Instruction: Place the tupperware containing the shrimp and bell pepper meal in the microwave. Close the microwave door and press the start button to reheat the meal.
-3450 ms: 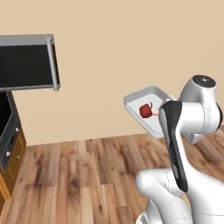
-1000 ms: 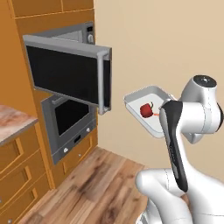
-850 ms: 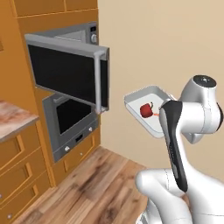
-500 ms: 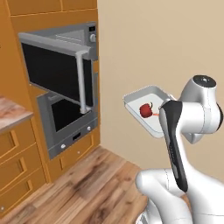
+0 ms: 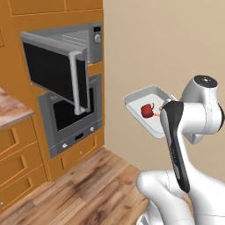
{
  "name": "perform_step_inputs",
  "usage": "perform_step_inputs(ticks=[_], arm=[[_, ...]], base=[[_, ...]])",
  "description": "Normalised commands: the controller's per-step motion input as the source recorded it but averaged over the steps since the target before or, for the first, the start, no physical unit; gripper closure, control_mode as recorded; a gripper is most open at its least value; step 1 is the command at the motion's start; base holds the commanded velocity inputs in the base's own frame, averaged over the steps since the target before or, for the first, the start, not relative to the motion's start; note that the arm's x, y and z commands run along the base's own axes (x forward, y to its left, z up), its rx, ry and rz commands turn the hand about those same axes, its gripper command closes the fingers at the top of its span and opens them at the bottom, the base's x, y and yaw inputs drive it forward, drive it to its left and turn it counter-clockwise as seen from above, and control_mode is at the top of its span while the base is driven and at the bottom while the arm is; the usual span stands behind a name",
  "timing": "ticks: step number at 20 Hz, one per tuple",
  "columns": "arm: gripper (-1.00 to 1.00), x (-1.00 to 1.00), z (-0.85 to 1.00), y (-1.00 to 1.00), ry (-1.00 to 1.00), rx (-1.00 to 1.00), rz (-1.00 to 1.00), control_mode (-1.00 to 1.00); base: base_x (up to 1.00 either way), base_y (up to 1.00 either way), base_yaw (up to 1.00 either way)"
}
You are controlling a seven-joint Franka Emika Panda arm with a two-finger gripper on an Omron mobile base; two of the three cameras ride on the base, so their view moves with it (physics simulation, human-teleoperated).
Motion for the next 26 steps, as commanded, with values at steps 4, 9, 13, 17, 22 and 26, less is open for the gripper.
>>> perform_step_inputs(ticks=[4,9,13,17,22,26], arm=[[1.0,0.0,0.0,0.0,0.0,0.0,0.0,1.0],[1.0,0.0,0.0,0.0,0.0,0.0,0.0,1.0],[1.0,0.0,0.0,0.0,0.0,0.0,0.0,1.0],[1.0,0.0,0.0,0.0,0.0,0.0,0.0,1.0],[1.0,0.0,0.0,0.0,0.0,0.0,0.0,1.0],[1.0,0.0,0.0,0.0,0.0,0.0,0.0,1.0]], base=[[0.54,-0.16,0.27],[0.53,-0.29,0.23],[0.49,-0.34,0.2],[0.56,-0.17,0.2],[0.65,-0.02,0.25],[0.69,-0.11,0.25]])
